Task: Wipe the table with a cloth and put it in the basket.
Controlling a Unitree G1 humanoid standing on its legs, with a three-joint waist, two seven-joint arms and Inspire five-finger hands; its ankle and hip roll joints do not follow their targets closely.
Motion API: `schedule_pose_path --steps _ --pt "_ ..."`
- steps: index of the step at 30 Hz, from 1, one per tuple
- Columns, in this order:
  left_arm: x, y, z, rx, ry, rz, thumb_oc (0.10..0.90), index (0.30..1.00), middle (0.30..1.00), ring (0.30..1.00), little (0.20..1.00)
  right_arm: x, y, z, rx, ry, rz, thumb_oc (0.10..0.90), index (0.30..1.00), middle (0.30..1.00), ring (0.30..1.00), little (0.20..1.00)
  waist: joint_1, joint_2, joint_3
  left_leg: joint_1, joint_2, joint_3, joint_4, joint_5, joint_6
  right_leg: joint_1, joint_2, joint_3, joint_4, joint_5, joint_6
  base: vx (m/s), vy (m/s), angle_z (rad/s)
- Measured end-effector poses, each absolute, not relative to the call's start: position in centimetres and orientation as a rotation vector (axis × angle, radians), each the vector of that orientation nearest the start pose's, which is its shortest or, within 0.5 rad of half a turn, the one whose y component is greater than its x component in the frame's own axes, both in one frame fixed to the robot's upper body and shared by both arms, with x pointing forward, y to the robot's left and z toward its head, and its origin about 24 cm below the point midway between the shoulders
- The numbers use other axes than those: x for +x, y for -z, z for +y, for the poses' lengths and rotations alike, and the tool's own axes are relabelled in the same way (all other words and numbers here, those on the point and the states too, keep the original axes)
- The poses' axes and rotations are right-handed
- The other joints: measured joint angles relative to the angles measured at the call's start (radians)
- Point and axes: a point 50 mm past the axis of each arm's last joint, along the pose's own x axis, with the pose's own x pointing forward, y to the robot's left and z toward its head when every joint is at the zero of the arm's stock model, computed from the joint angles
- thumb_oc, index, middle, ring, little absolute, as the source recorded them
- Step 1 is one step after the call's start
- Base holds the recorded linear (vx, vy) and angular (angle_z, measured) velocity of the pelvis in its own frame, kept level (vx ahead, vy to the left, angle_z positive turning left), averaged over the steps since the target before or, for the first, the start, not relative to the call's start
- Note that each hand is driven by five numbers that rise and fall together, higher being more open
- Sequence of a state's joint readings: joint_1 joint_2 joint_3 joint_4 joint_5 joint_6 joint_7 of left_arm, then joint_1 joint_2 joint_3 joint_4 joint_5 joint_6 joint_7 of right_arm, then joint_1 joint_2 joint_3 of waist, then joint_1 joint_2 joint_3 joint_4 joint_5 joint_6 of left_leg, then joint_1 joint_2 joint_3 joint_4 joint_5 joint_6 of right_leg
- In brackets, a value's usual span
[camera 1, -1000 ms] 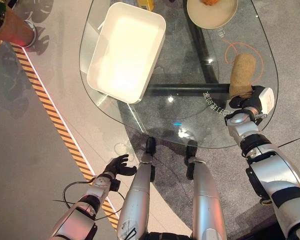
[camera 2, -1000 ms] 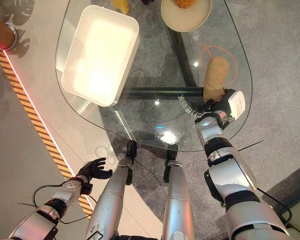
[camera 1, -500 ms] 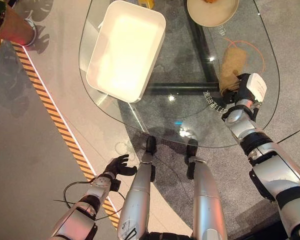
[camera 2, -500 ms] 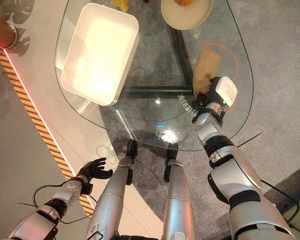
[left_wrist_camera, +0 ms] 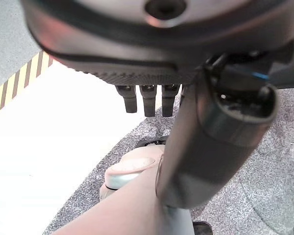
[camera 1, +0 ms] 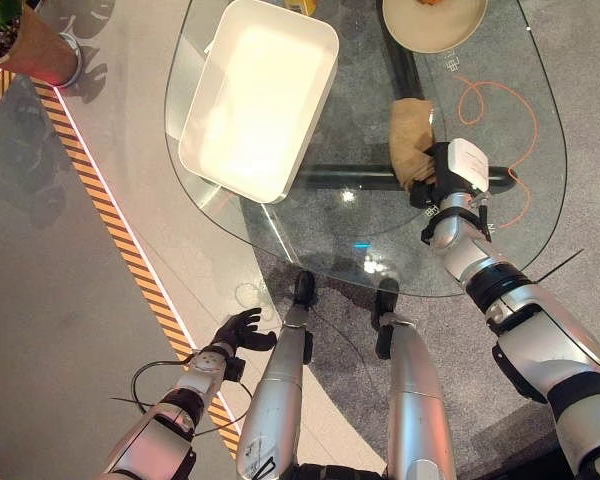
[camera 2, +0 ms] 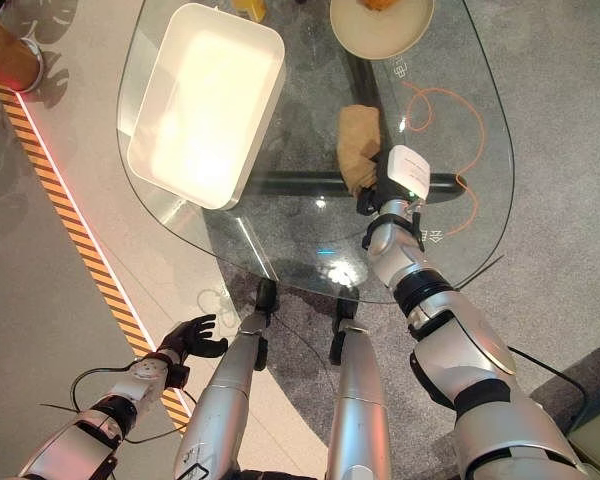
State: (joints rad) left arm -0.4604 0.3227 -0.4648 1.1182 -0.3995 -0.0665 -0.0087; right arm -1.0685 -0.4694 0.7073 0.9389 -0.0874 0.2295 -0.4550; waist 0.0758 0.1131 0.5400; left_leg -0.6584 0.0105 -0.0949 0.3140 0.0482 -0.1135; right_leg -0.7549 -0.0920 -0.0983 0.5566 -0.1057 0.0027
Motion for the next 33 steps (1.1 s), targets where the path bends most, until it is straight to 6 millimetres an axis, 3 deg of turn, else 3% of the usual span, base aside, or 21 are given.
schedule_pose_path --steps 9,17,23,33 --pt "28.0 6.7 20.1 0.245 0.087 0.655 0.800 0.900 0.900 0.900 0.900 40.9 -15.7 -14.4 -1.160 0.103 -0.131 0.100 0.300 0.300 0.300 0.200 0.001 0.002 -0.001 0.000 -0.001 0.000 -0.018 0.007 -0.002 -0.007 -0.003 -0.001 0.001 -0.001 -0.004 0.00 0.000 0.00" --pt "28.1 6.7 19.9 0.245 0.092 0.650 0.800 0.900 0.900 0.900 0.900 40.5 -14.8 -12.6 -1.192 -0.022 -0.149 0.100 0.300 0.300 0.300 0.200 0.005 0.003 -0.001 0.000 -0.003 0.000 -0.020 0.012 -0.004 -0.008 -0.006 -0.003 0.005 -0.004 -0.005 0.00 0.000 0.00" --pt "28.1 6.7 19.9 0.245 0.093 0.648 0.800 0.900 0.900 0.900 0.900 40.3 -14.2 -11.6 -1.206 -0.075 -0.157 0.100 0.300 0.300 0.300 0.200 0.005 0.003 -0.002 -0.001 -0.004 -0.001 -0.034 0.018 -0.006 -0.019 -0.009 -0.004 0.013 -0.009 -0.006 0.00 0.000 0.00" --pt "28.1 6.7 19.8 0.245 0.095 0.648 0.800 0.900 0.900 0.900 0.900 40.3 -14.2 -11.7 -1.209 -0.044 -0.167 0.100 0.300 0.300 0.300 0.200 0.005 0.005 -0.002 -0.001 -0.005 -0.003 -0.034 0.019 -0.007 -0.022 -0.012 -0.005 0.019 -0.015 -0.008 0.00 0.000 0.00"
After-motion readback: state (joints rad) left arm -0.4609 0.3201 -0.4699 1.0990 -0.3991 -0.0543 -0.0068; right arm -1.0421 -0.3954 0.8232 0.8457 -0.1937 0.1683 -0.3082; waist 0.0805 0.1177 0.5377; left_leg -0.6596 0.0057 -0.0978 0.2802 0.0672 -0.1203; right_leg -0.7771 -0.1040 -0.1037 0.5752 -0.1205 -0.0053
